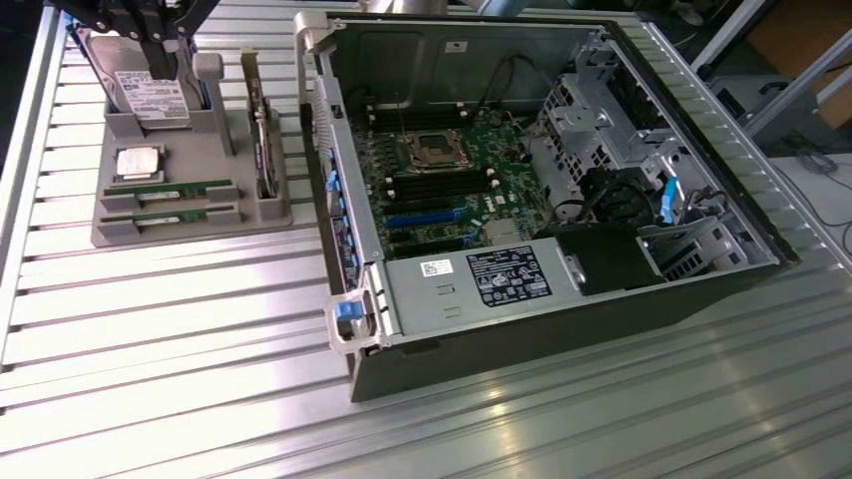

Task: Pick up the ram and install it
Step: 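Reach for the ram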

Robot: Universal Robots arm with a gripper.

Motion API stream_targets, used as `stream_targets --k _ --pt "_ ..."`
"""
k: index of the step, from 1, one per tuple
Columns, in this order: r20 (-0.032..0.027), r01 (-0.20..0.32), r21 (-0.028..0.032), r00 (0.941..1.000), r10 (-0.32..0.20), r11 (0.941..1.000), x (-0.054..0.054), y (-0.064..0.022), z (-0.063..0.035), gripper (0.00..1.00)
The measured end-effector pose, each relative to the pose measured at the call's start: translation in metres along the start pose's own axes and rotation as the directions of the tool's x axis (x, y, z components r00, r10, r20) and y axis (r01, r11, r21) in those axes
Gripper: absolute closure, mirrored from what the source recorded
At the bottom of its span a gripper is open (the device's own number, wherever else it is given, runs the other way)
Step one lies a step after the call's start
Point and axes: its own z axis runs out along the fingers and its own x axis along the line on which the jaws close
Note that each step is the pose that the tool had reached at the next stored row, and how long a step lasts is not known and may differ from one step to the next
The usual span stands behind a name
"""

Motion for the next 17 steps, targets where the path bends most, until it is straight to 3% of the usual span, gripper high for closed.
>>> stream_targets --k 17 --pt "-0.0001 0.000 0.0000 1.0000 0.000 1.0000 0.021 -0.0015 -0.0006 0.89"
